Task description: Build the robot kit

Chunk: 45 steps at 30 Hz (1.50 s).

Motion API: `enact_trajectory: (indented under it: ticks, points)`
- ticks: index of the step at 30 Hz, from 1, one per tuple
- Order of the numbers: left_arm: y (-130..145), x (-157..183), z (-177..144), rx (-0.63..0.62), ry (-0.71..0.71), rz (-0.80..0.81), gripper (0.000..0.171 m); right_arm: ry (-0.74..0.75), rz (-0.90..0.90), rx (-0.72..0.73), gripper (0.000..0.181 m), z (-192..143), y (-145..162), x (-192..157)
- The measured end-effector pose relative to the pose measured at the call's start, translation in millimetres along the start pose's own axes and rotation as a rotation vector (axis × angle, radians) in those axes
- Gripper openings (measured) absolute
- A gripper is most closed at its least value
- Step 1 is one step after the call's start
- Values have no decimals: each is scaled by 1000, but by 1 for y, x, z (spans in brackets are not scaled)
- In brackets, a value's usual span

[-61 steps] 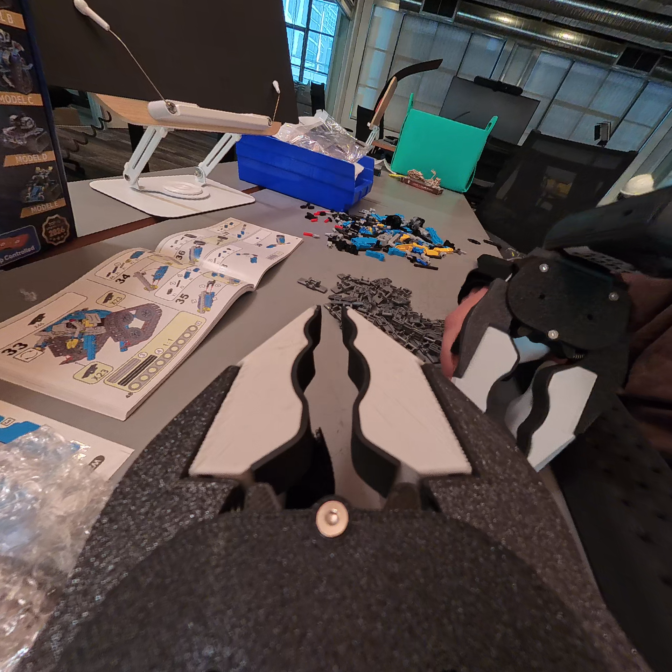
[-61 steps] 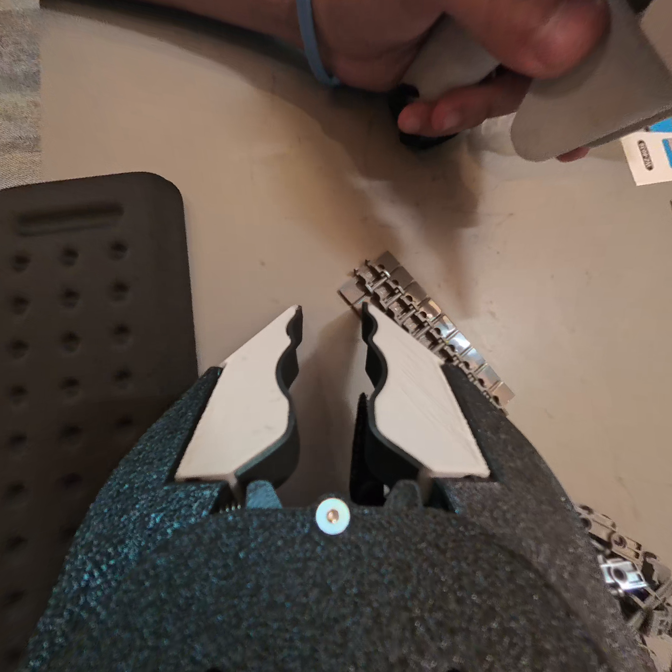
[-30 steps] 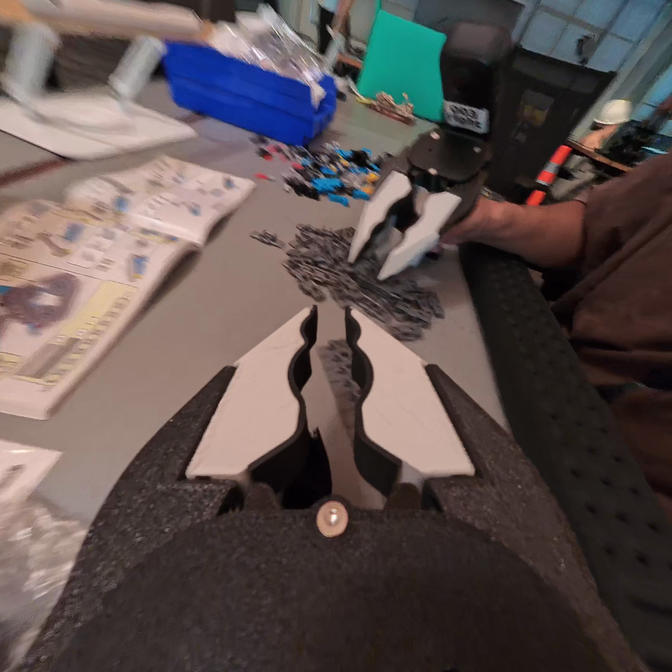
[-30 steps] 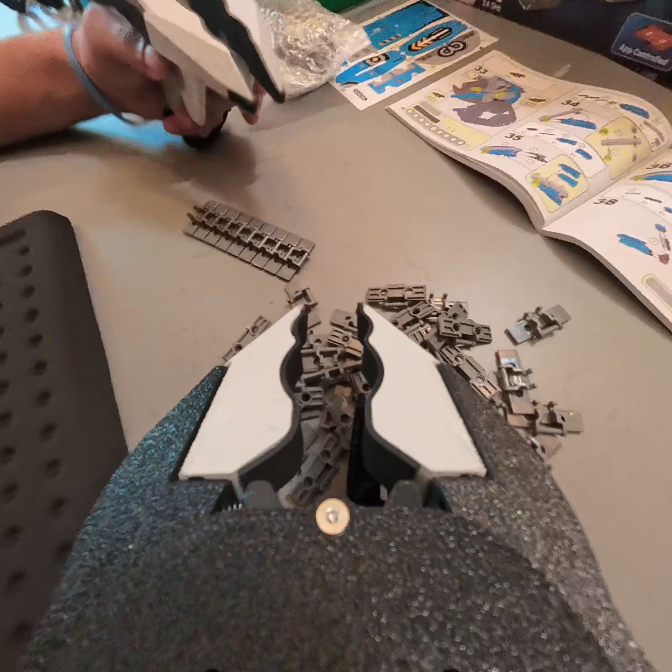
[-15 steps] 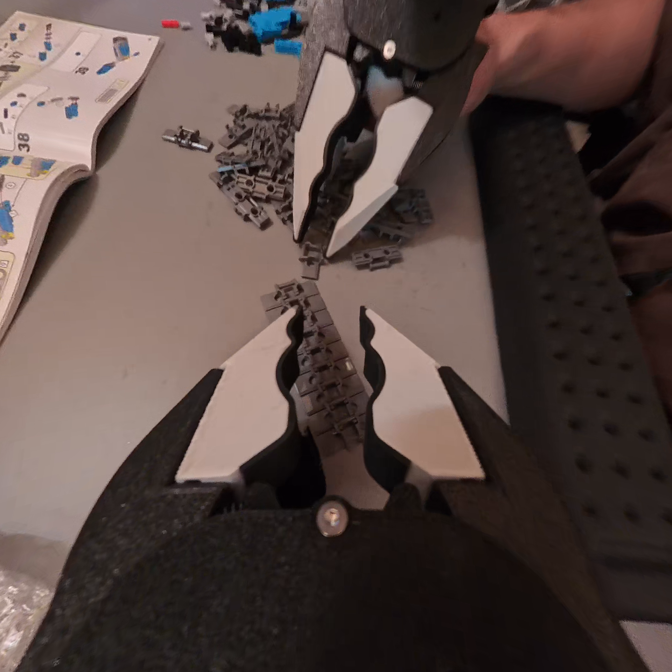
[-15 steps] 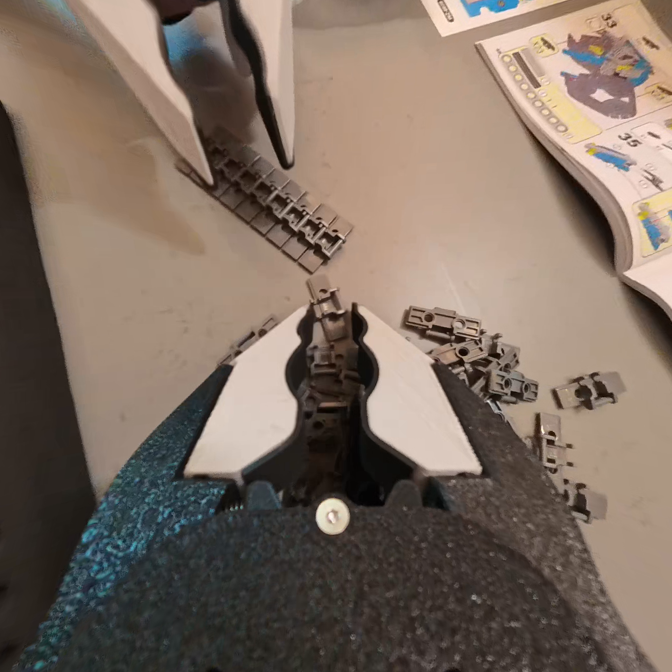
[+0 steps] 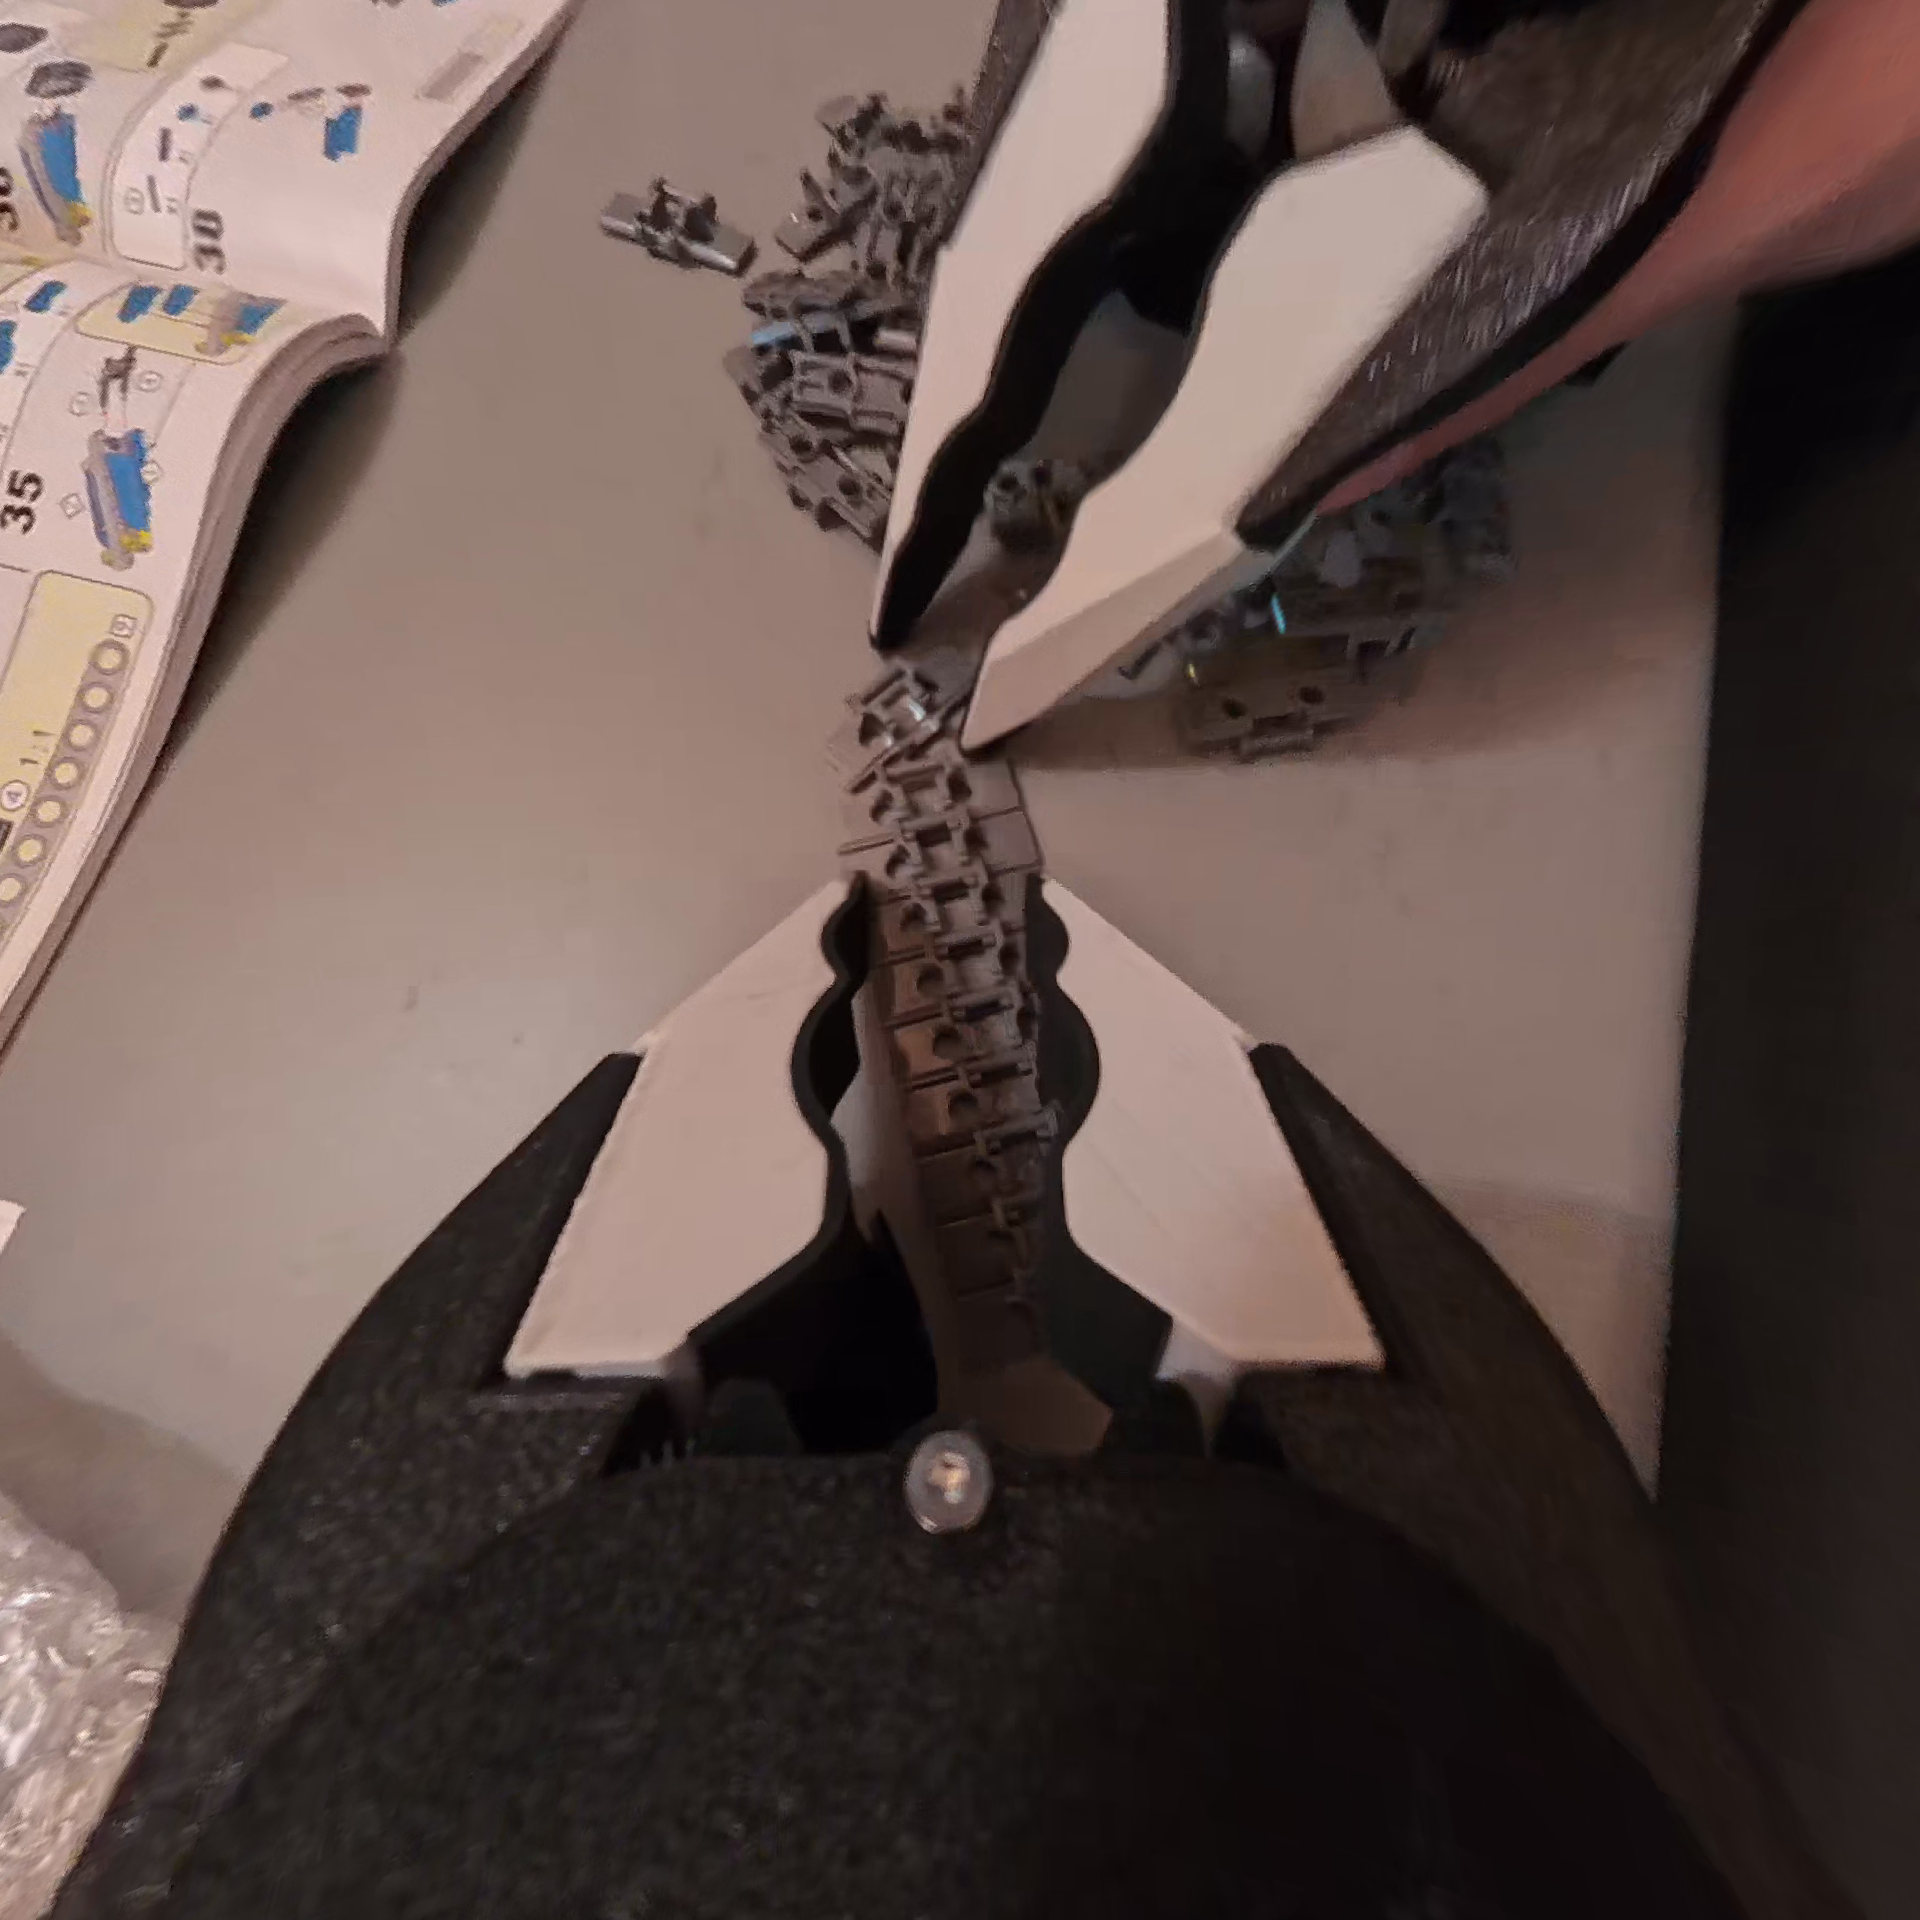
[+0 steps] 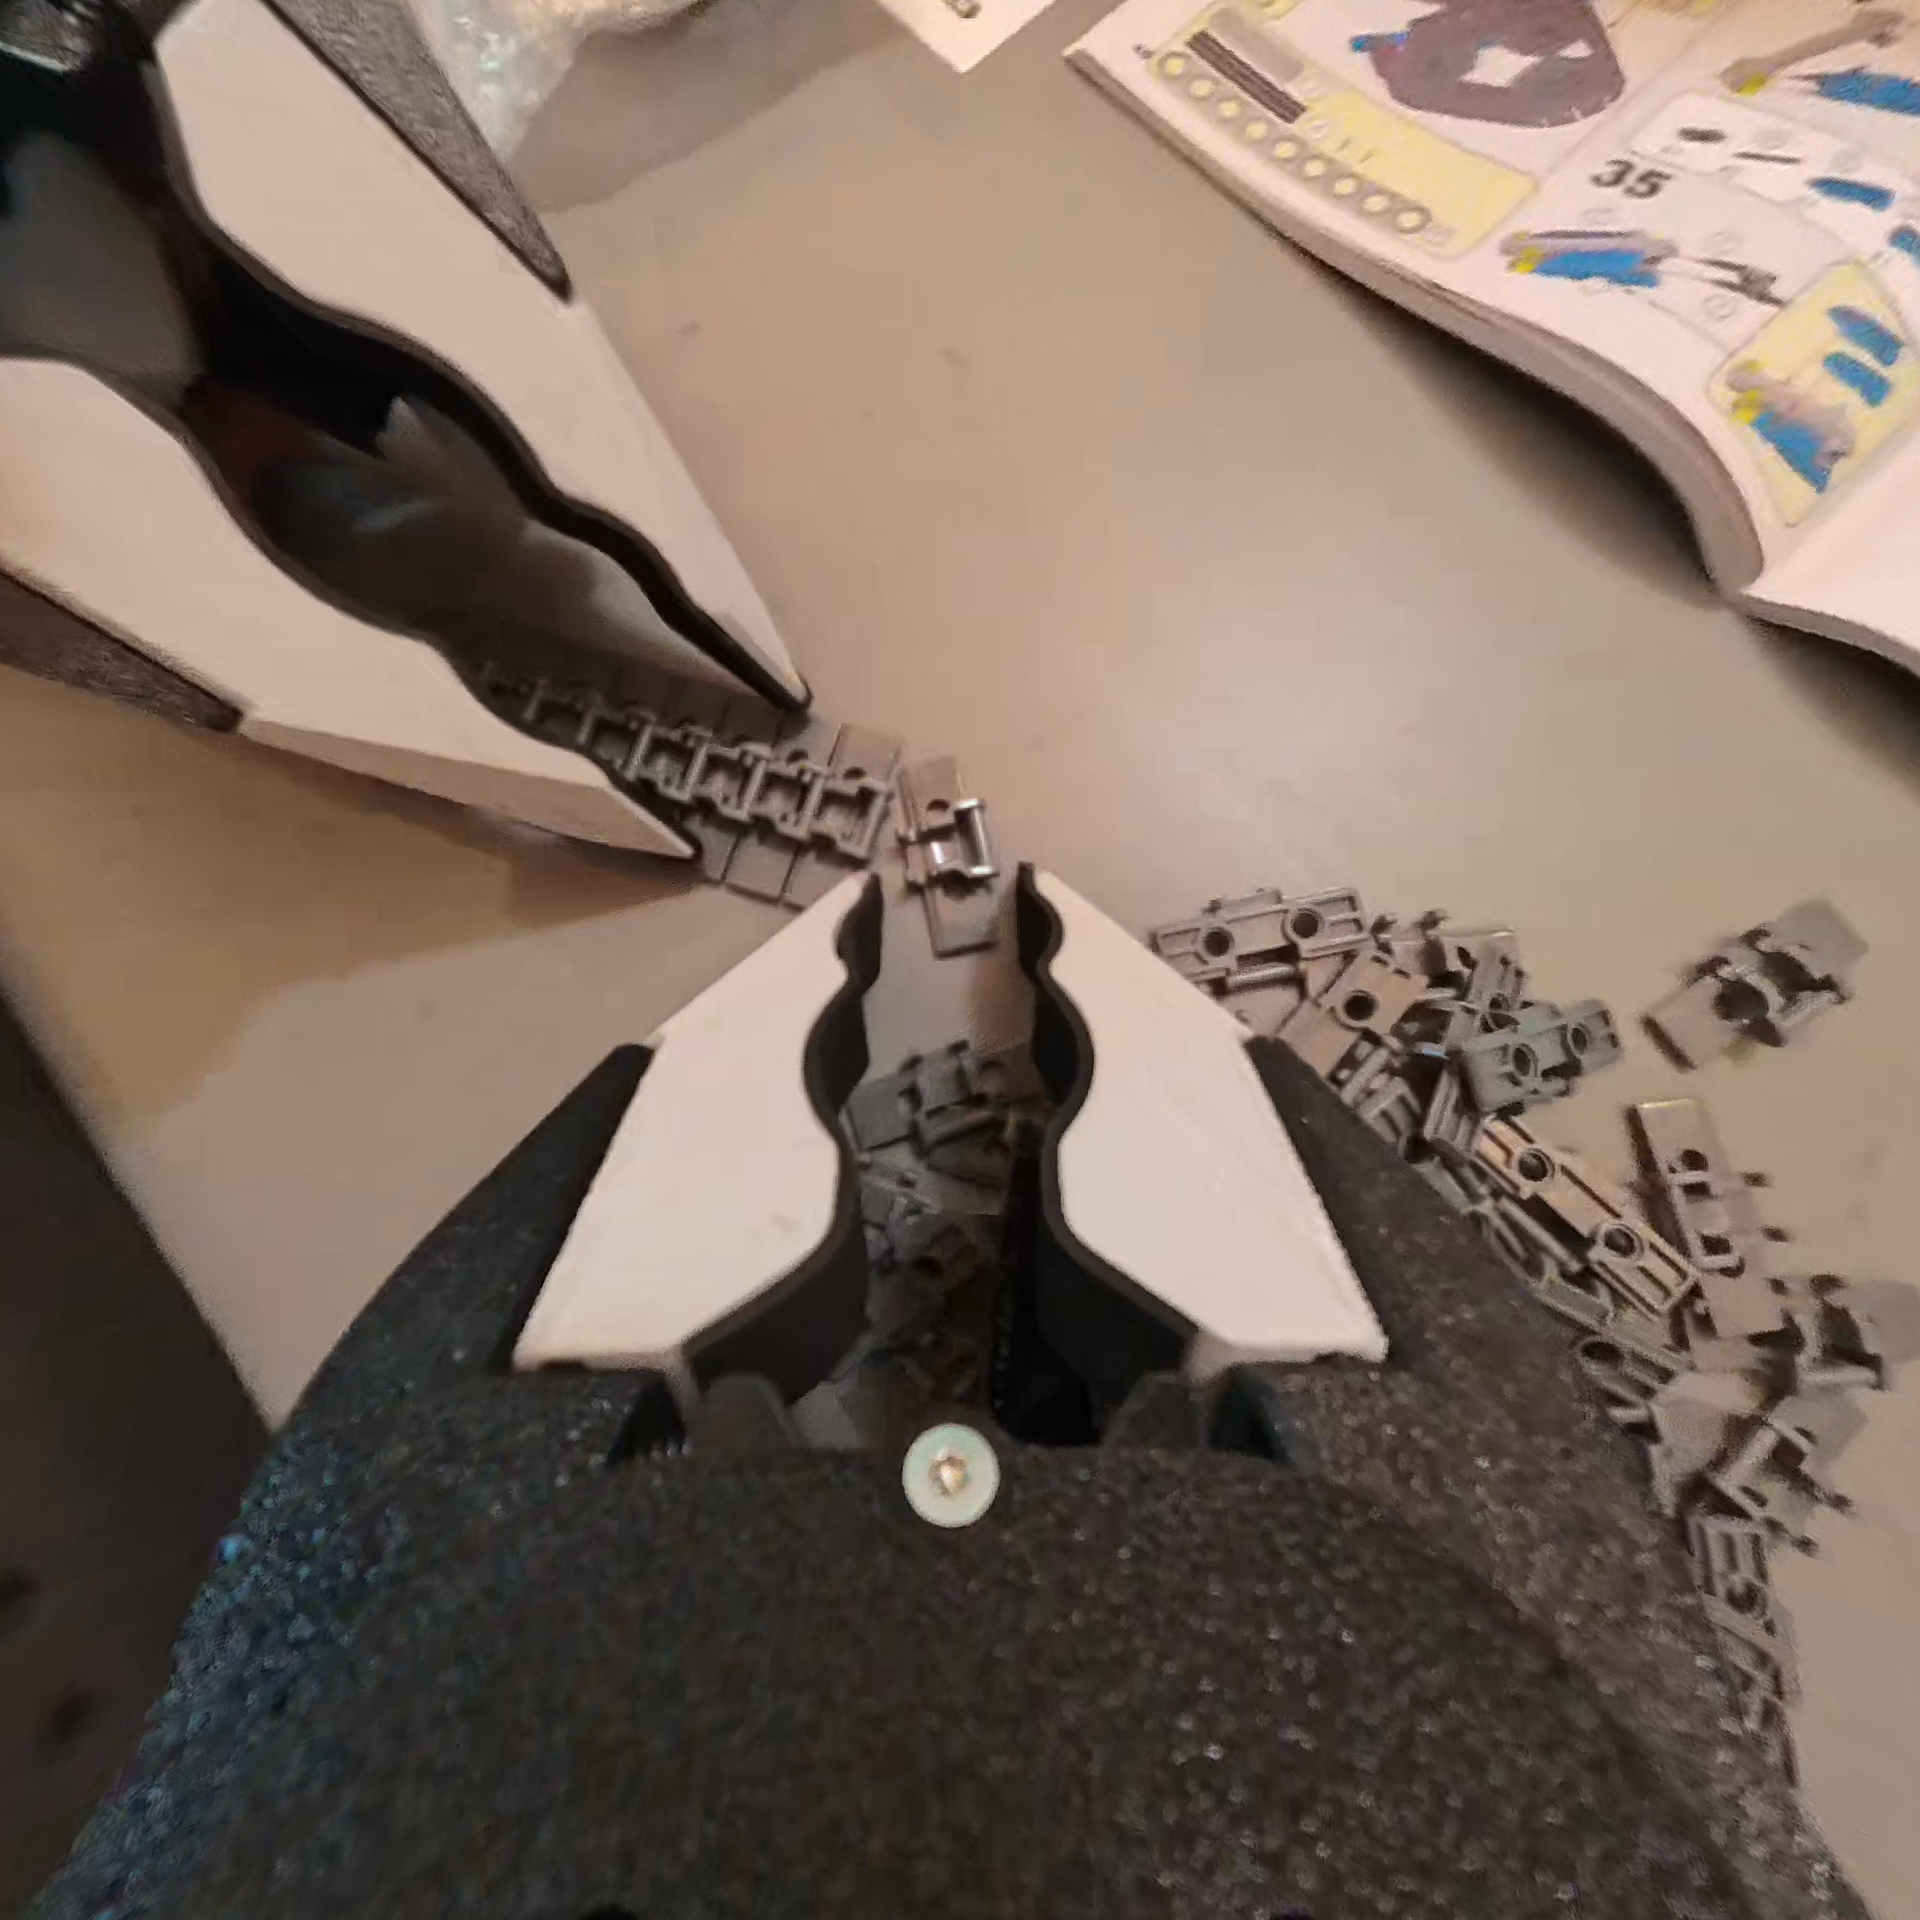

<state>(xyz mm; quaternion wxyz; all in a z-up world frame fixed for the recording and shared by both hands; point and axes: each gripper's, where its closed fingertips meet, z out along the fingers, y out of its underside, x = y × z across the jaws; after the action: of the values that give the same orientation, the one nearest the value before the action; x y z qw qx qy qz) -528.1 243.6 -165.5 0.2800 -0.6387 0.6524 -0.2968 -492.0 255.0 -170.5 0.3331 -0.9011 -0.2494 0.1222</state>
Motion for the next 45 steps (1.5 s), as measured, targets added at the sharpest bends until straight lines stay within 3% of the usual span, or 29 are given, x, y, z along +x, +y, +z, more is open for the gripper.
enact_trajectory:
  ticks: [3,8,13,16,24,28,38,45]
  points:
    - [1,6,-1,-10,-10,68,21,29,-67,30,25,-11,-4,8]
    - [6,1,-7,-34,-9,94,14,-107,-195,24,24,-6,0,-5]
    - [6,-2,-8,-29,-31,129,14,-167,-133,-12,24,0,0,-4]
    - [6,-3,-9,-39,-48,155,14,-268,-105,-21,26,-4,3,-26]
    - [-5,-1,-22,14,-20,156,14,-301,-300,12,24,-16,-16,-8]
    - [-1,0,-18,16,-4,189,14,-399,-380,25,26,-8,-12,-20]
    - [-3,0,-15,88,59,186,14,-425,-478,8,20,-1,-2,-23]
    - [3,5,-10,44,69,225,14,-516,-594,-19,18,-1,-1,-27]
